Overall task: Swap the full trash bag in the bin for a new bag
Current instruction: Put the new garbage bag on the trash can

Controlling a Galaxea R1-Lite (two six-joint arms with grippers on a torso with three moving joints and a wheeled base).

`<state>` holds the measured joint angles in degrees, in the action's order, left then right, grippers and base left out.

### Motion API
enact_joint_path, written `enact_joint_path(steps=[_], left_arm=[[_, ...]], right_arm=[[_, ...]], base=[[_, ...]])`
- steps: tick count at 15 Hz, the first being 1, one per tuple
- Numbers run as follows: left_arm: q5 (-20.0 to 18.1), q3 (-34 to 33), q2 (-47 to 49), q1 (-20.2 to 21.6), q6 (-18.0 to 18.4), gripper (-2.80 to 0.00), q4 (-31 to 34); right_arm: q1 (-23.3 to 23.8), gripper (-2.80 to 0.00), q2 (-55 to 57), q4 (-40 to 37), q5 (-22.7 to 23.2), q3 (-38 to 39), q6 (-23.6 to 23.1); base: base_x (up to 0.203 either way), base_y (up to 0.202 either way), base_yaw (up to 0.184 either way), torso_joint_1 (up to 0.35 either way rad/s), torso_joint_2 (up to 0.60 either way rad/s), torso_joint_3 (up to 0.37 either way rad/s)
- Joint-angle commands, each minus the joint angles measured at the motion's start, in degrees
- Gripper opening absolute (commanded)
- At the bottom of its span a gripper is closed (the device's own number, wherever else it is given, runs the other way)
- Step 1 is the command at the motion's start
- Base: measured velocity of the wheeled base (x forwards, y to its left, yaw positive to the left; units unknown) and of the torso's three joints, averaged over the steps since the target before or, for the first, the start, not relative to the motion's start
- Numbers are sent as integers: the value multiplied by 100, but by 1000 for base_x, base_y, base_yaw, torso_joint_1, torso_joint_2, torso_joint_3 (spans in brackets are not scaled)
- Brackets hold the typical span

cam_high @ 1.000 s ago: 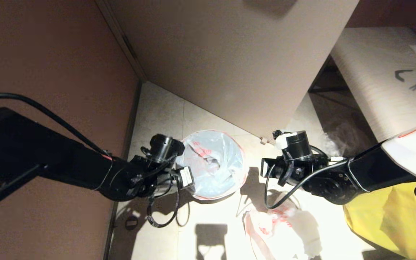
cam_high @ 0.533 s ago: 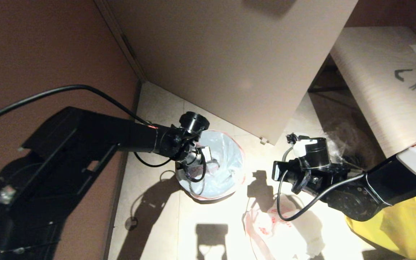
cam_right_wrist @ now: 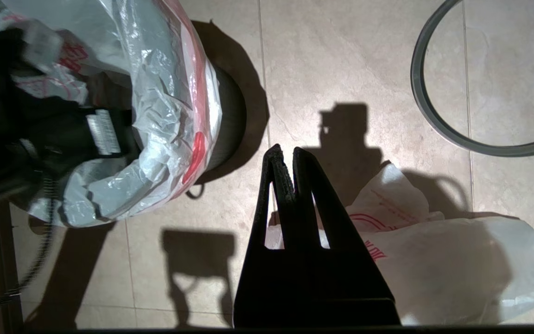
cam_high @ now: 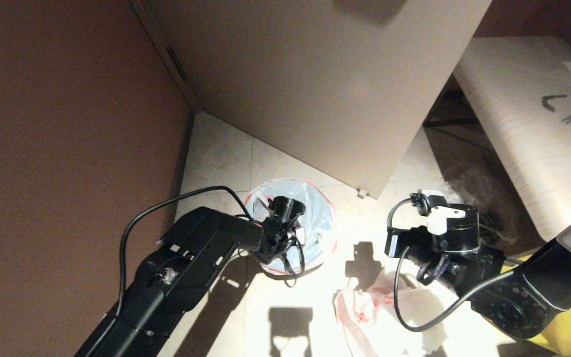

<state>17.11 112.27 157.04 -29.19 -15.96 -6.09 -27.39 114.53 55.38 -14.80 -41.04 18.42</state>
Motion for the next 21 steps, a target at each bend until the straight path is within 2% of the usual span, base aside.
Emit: enact_joint_path(steps=[1,2,7,9,12,13,16,19,20,21], left_arm=[[-20,26,498,14,254,-280,-706],[-47,31,536,35,423,-280,-789],[-36,21,493,30,441,-280,-977],[247,-57,299,-15,425,-280,-967],[581,-833,-917,-107,232,-280,-604],[645,-1155,-1378,-129,16,-280,-275],[703,-2447,-2688,-167,-1386,-280,1170],[604,-3889,-3579,-147,-2472,-280,1350],[442,-4233,-3728,-134,-2889,0,1286],[182,-4463,-3851,-93,-3164,0,955]], right_arm=[[-10,-280,-153,129,4,216,-7],[-19,-280,-234,147,19,293,-43],[-42,-280,-333,149,91,351,-66],[-92,-280,-418,145,90,351,-65],[-102,-280,-553,98,63,439,-43],[-67,-280,-465,107,65,485,-23],[-105,-280,-328,179,83,650,191],[-87,-280,107,552,91,727,422],[-86,-280,323,801,91,787,420],[-89,-280,505,1128,86,882,387]], base=[[0,0,0,0,0,0],[0,0,0,0,0,0],[0,0,0,0,0,0],[0,0,0,0,0,0],[0,0,0,0,0,0],[0,0,0,0,0,0],[0,0,0,0,0,0],[0,0,0,0,0,0],[0,0,0,0,0,0],[0,0,0,0,0,0]])
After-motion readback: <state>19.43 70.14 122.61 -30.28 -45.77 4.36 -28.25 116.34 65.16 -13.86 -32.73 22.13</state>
